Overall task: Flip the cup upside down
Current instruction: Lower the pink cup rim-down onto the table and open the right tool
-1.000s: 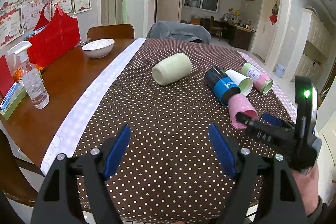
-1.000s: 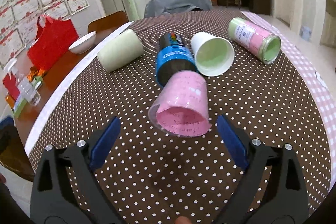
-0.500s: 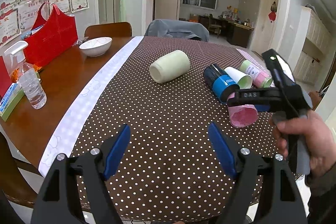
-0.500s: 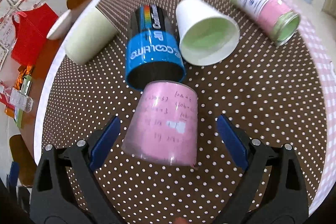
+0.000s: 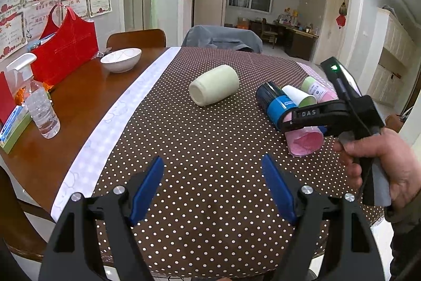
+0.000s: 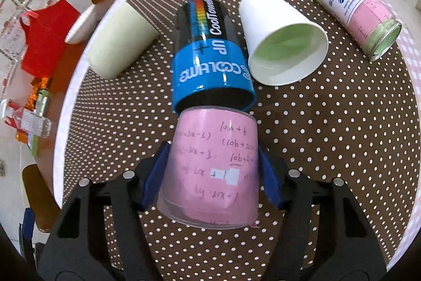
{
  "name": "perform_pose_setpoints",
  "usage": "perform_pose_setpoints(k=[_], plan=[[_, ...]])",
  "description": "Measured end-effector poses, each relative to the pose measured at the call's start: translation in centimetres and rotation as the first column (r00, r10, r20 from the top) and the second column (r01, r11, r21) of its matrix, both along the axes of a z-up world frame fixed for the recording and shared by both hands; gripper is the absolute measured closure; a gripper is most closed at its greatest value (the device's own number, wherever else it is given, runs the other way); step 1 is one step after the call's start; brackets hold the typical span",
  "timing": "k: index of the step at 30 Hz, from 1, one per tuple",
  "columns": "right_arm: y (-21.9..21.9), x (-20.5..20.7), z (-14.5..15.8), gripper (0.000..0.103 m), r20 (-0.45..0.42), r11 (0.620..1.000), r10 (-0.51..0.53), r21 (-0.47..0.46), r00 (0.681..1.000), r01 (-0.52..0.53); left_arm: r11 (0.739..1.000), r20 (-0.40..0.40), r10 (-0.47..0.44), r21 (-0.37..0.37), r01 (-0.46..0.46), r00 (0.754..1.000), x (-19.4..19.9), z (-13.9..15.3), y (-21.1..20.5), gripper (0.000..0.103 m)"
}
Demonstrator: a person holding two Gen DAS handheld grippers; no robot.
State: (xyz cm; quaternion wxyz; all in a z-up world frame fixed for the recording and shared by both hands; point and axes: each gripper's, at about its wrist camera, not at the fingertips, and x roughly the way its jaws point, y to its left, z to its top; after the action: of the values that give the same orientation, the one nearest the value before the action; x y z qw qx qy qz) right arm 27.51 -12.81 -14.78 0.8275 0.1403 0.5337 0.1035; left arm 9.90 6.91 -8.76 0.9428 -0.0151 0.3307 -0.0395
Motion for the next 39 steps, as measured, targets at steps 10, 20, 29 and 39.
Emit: perform_pose_setpoints(k=[10,20,29,39], plan=[[0.5,-7.3,1.6,0.040,0.408,0.993,-0.021,-0.097,0.913,0.067,1.000,0.006,-0.012,-0.001,0.012,1.000,-0.3,0.1,-0.8,0.027],[2.0,-9.4,-0.8,0.040,0.478,0.951,0.021,-0.281,0.878,0.130,1.000,0.001,-0.022,-0.011,0.022,1.000,-0.4,-0.2,-1.0,0.027],[1.5,-13.4,-1.9,0.039,0.478,0.952,0.021,-0.277,0.878,0.129,1.000,0.007,-0.025,-0.011,0.025,1.000,-0.8,-0.1,-1.1,0.027],[0.6,-16.6,-1.6,0.008,0.488,0.971,-0.001,-0.207,0.873,0.118,0.999,0.024,-0.040,0.001,0.040,0.999,-1.5,0.6,-2.2,0.027]])
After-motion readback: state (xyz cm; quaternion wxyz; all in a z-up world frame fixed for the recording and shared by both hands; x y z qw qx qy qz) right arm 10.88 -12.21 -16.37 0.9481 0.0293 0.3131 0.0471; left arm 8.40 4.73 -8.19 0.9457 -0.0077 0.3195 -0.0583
